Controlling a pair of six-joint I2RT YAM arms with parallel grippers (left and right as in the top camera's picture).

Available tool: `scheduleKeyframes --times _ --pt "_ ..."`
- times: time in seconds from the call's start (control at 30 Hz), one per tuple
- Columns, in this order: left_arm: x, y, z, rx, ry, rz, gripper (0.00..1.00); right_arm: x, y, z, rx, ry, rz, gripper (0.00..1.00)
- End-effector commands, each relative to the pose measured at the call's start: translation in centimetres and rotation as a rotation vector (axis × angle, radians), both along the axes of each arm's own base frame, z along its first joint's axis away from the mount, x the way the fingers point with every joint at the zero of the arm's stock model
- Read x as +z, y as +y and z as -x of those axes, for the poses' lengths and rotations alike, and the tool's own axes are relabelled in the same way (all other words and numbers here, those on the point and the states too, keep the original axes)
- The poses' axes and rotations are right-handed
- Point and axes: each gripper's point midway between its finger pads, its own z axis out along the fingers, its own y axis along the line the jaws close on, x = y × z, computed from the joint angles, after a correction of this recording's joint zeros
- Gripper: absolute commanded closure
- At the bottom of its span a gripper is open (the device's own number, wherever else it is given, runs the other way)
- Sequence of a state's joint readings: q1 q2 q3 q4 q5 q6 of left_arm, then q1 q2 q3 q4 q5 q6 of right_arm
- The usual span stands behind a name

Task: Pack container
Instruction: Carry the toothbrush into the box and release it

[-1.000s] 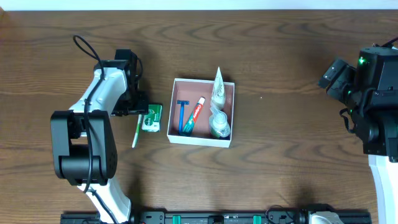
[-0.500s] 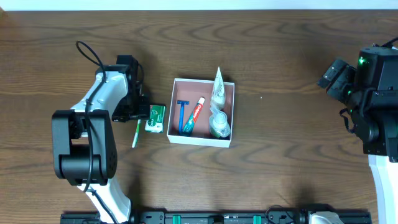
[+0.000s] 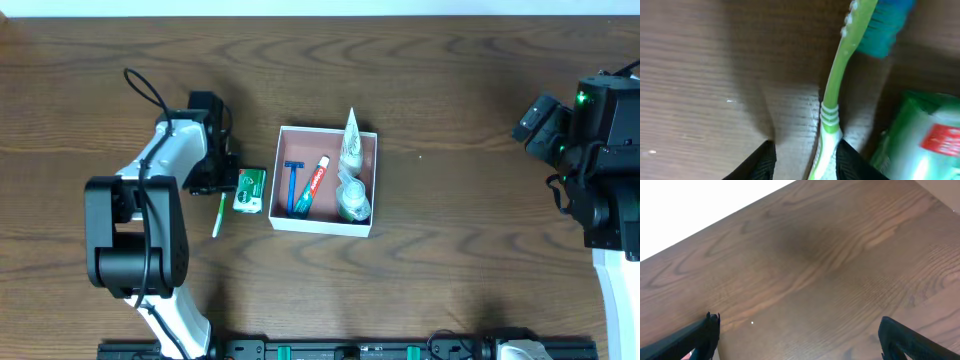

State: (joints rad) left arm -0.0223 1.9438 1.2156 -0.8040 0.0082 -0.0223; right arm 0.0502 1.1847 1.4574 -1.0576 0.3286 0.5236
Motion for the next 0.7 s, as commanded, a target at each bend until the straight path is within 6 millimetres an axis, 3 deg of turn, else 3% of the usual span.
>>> scheduleKeyframes --times 0.0,0.13,0.27,0.33,0.4,0.57,0.67 --pt "-1.6 0.0 1.5 -0.001 0.041 0.007 0.63 0.2 -0.3 0.1 -0.019 -0.007 -0.007 0.01" --pt "-1.9 0.0 1.5 -0.001 0.035 0.007 0.67 0.2 -0.3 0.1 -0.019 -0.007 -0.007 0.01" --pt "-1.9 0.0 1.2 -0.001 0.023 0.007 0.81 0.2 -0.3 0.1 -0.019 -0.007 -0.007 0.01" --pt "-1.8 0.0 1.2 -0.001 0.022 0.008 0.81 0.2 -0.3 0.1 -0.019 -0.007 -0.007 0.01" --pt "-1.6 0.0 1.2 -0.001 0.021 0.008 0.88 0.1 -0.3 0.1 -0.019 -0.007 -0.007 0.01" --pt "1.1 0.0 0.6 -0.001 -0.01 0.008 0.94 0.2 -0.3 0.1 -0.019 -0.007 -0.007 0.01" --pt "4.8 -0.1 -0.2 -0.002 -0.074 0.01 0.94 0.1 -0.3 0.1 -0.019 -0.007 -0.007 0.01"
